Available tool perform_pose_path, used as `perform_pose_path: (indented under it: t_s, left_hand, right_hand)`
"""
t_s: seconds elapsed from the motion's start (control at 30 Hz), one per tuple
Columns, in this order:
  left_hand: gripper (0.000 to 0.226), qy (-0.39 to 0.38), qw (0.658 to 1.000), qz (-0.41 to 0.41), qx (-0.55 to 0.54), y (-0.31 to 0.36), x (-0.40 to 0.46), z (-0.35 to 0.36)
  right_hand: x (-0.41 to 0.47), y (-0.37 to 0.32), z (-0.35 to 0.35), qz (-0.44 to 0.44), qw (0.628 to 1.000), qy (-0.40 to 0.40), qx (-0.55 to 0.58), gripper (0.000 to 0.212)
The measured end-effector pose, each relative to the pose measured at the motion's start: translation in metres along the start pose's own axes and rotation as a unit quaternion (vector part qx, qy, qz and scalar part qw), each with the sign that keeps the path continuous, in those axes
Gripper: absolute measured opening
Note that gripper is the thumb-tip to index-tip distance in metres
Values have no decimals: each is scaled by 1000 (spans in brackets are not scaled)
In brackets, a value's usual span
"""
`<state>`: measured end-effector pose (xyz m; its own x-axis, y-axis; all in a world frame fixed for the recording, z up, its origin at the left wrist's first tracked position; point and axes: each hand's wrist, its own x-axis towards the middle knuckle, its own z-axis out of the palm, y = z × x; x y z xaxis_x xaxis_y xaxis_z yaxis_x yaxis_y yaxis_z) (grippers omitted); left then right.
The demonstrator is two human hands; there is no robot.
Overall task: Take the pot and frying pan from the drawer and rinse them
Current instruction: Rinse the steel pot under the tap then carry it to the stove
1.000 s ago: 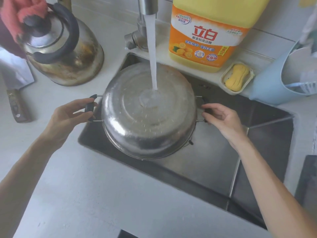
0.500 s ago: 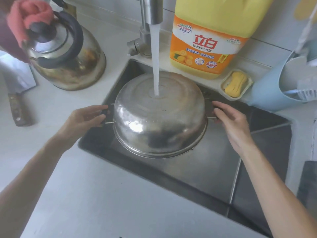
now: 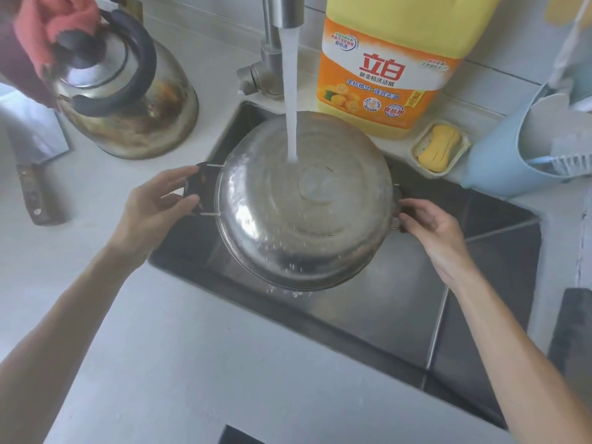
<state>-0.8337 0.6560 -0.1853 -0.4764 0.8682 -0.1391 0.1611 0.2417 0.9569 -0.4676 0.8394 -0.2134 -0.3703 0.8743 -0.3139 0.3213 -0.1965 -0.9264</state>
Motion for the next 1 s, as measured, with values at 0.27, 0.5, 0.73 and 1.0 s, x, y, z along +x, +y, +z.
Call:
perform_pose_path:
  t_s: [0.27,0.5,0.73,1.0]
  left_hand:
    - [55,1,999,9,54,5,8,6]
    - [43,-7,986,5,165,-10,23,9]
    - [45,-36,959,90,267,-24,26,15]
    - [57,-84,985,24,147,-29,30,16]
  right_hand:
    - [3,-1,-1,22,999,21,23,52]
    - [9,-2,-2,-3,999,35,-19,21]
    - [16,10,0,-11,993,117,-5,44]
    - [17,10,-13,-24,995,74,-55,62]
